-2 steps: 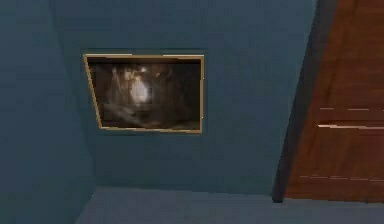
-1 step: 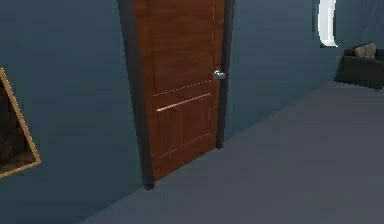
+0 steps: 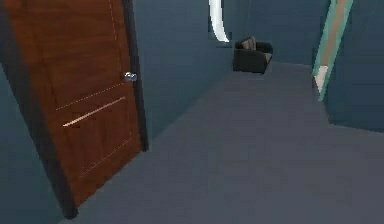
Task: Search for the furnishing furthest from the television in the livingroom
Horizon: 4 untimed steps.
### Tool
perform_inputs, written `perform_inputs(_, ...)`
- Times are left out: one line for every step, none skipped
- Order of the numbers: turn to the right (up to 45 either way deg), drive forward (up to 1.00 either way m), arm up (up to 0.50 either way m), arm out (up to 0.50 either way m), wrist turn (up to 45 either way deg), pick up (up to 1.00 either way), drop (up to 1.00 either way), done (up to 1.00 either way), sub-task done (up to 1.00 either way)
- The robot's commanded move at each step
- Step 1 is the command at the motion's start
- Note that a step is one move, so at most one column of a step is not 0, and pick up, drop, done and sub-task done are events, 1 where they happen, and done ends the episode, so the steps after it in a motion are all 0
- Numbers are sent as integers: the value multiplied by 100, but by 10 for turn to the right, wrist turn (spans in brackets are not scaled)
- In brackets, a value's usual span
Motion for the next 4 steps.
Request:
perform_inputs(0, 55, 0, 0, 0, 0, 0, 0, 0)
perform_inputs(270, 0, 0, 0, 0, 0, 0, 0, 0)
perform_inputs(0, 100, 0, 0, 0, 0, 0, 0, 0)
perform_inputs(0, 100, 0, 0, 0, 0, 0, 0, 0)
